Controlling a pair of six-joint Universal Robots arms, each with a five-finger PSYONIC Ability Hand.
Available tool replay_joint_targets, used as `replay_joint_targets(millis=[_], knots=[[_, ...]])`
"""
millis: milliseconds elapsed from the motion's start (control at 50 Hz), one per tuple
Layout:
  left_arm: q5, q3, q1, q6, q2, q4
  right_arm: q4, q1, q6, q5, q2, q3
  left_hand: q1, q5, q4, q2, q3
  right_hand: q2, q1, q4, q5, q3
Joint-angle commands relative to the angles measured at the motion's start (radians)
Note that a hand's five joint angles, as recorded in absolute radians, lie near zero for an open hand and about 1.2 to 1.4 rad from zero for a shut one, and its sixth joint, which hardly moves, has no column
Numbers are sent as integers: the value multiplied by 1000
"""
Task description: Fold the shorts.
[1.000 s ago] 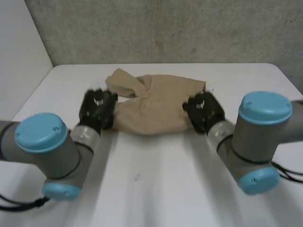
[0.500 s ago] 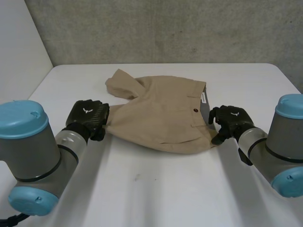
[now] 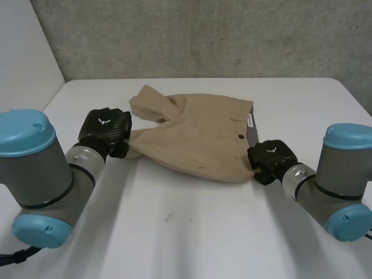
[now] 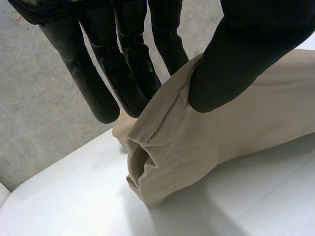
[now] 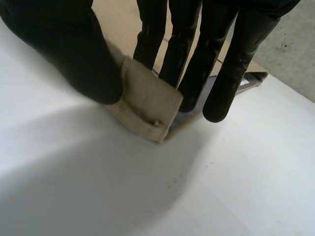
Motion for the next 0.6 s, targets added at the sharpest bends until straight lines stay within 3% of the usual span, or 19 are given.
replay_joint_targets(millis=[20, 120, 180, 340, 480, 600], knots=[[-1, -15, -5, 6, 2, -13, -54, -7, -5, 11, -79, 9, 260, 252, 199, 199, 204, 256, 479, 260, 293, 269], [-1, -50, -10, 20, 11, -101, -37, -9, -4, 22, -220, 42, 260, 252, 199, 199, 204, 256, 479, 260, 293, 269], [-1, -65, -17, 43, 23, -228, 34, -10, -16, 22, -292, 55, 260, 252, 199, 199, 204, 256, 479, 260, 293, 269], [5, -139, -51, 84, 143, -575, 372, -13, -200, 22, -412, 72, 260, 252, 199, 199, 204, 256, 479, 260, 293, 269], [10, -225, -76, 84, 305, -673, 608, -18, -433, 73, -478, 129, 260, 252, 199, 199, 204, 256, 479, 260, 293, 269], [76, -260, -103, 78, 364, -747, 730, -56, -552, 94, -541, 212, 260, 252, 199, 199, 204, 256, 479, 260, 293, 269]])
